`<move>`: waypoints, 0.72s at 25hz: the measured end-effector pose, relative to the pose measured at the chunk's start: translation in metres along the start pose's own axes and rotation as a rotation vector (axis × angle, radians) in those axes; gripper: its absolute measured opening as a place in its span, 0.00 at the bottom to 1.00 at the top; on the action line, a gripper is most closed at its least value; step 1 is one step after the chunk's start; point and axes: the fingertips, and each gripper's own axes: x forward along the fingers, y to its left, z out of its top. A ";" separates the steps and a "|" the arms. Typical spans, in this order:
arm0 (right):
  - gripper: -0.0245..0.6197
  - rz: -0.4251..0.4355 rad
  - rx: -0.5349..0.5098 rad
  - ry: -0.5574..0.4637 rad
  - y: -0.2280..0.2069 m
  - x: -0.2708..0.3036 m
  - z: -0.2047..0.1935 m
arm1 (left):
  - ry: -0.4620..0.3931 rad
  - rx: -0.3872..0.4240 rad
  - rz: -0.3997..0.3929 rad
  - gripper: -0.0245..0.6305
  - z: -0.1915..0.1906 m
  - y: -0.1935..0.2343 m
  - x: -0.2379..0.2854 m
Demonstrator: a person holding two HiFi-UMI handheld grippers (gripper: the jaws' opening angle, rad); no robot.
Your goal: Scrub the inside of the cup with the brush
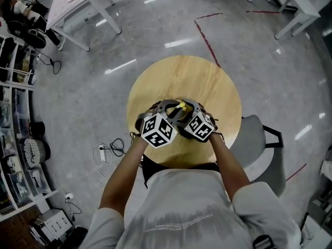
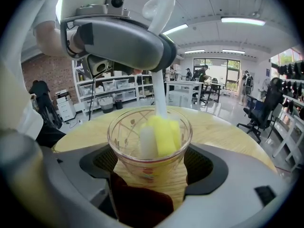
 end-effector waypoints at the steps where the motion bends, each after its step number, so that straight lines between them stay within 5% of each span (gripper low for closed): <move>1: 0.70 -0.003 0.003 0.000 0.000 0.000 0.001 | 0.003 0.012 0.008 0.11 -0.001 0.001 -0.002; 12: 0.70 -0.092 0.062 -0.006 -0.016 0.005 0.001 | -0.077 0.028 0.116 0.11 0.024 0.020 -0.043; 18: 0.70 -0.165 0.114 -0.003 -0.025 0.006 0.003 | -0.190 -0.180 0.102 0.11 0.042 0.044 -0.077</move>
